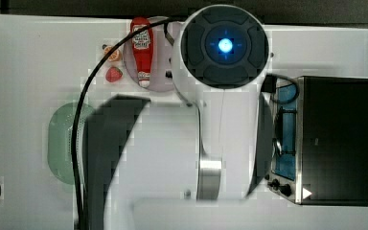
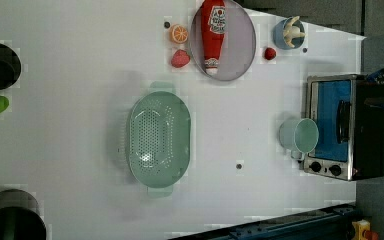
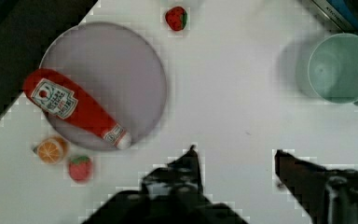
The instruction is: Drag strainer left to right.
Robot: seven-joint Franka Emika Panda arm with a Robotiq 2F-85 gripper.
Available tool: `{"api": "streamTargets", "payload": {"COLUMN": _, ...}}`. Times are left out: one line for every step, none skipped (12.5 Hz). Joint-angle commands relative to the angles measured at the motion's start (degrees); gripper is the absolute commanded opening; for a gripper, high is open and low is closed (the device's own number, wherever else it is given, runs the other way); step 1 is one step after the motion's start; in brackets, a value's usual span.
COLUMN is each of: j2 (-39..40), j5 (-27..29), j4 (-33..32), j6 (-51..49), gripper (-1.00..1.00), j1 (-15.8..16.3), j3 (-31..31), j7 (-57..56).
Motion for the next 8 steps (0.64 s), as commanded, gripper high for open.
{"api": "streamTargets", "payload": {"j2": -23.1, "j5": -0.2, "j4": -12.8, "j6": -9.0, "gripper": 0.59, "j1": -0.8, "j3": -1.5, "j7": 3.5}}
{"api": "streamTargets", "payload": {"j2": -23.1, "j5": 0.0, "j4": -12.8, "j6": -8.9, "gripper": 0.79, "j1": -0.8, "j3": -1.3, "j7": 3.6}}
{"api": "streamTargets", "payload": {"j2": -22.9, "j5": 0.4, "j4": -12.8, "j6": -8.9, "gripper": 0.99, "j1": -0.6, "j3": -0.7, "j7": 3.8}}
{"api": "streamTargets", "payload": {"j2": -22.5, "j5": 1.1, "j4": -12.8, "j6": -8.8, "gripper": 1.00, "j1": -0.1, "j3": 0.5, "j7": 3.9}}
{"api": "streamTargets", "payload": {"j2": -21.9, "j5": 1.9, "j4": -12.8, "j6": -8.7, "gripper": 1.00, "j1": 0.4, "j3": 2.3, "j7": 4.4}}
{"api": "streamTargets", "payload": {"j2": -21.0, "j5": 2.3, "j4": -12.8, "j6": -8.3, "gripper": 1.00, "j1": 1.0, "j3": 4.7, "j7": 6.0}}
{"api": "streamTargets", "payload": {"j2": -19.9, "j5": 2.6, "j4": -12.8, "j6": -7.8, "gripper": 1.00, "j1": 1.6, "j3": 7.3, "j7": 8.7}}
{"api": "streamTargets", "payload": {"j2": -18.6, "j5": 2.7, "j4": -12.8, "j6": -7.2, "gripper": 1.00, "j1": 2.0, "j3": 10.4, "j7": 12.8}}
